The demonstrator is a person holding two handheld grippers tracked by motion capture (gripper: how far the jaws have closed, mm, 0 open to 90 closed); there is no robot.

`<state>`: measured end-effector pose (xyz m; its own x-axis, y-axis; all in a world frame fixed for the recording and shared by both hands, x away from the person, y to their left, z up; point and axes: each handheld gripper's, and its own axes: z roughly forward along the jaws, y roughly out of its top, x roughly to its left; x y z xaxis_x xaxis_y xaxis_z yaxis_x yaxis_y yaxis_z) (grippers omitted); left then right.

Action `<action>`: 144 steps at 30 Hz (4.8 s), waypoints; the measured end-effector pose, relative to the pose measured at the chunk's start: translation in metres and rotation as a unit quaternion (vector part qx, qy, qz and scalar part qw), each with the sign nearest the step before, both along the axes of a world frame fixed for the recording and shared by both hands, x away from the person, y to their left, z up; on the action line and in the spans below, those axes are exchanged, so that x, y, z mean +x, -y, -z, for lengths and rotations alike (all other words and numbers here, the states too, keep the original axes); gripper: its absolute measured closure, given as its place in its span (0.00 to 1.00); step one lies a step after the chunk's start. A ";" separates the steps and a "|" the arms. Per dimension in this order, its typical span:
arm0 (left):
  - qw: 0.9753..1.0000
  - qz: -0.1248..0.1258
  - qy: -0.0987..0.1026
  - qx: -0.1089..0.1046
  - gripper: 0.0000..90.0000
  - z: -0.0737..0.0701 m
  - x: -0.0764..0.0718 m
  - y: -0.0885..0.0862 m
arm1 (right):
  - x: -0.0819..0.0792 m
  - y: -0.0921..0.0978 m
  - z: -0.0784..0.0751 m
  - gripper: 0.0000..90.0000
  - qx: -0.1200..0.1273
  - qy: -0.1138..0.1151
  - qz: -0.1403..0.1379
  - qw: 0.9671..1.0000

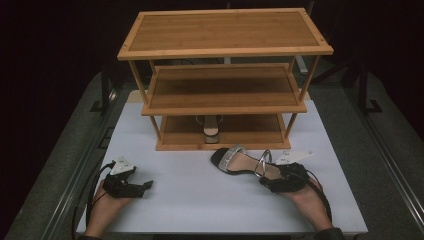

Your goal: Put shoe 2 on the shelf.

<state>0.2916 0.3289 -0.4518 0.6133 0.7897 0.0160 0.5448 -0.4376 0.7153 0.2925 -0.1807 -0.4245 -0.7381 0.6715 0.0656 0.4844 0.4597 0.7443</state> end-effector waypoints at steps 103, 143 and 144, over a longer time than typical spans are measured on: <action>1.000 -0.001 0.001 -0.001 0.15 0.000 0.000 0.000 | 0.111 -0.036 0.014 0.45 0.049 0.006 0.123 0.991; 1.000 0.001 0.001 0.000 0.15 0.000 0.000 0.000 | 0.069 0.007 0.003 0.01 0.031 0.006 0.135 0.990; 1.000 0.001 0.001 0.000 0.15 0.000 0.000 0.000 | 0.066 0.009 0.003 0.01 0.023 0.007 0.137 0.990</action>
<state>0.2915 0.3290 -0.4519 0.6144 0.7888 0.0171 0.5425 -0.4381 0.7167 0.3587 -0.1901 -0.4273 -0.5290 0.8436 0.0920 0.5755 0.2770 0.7695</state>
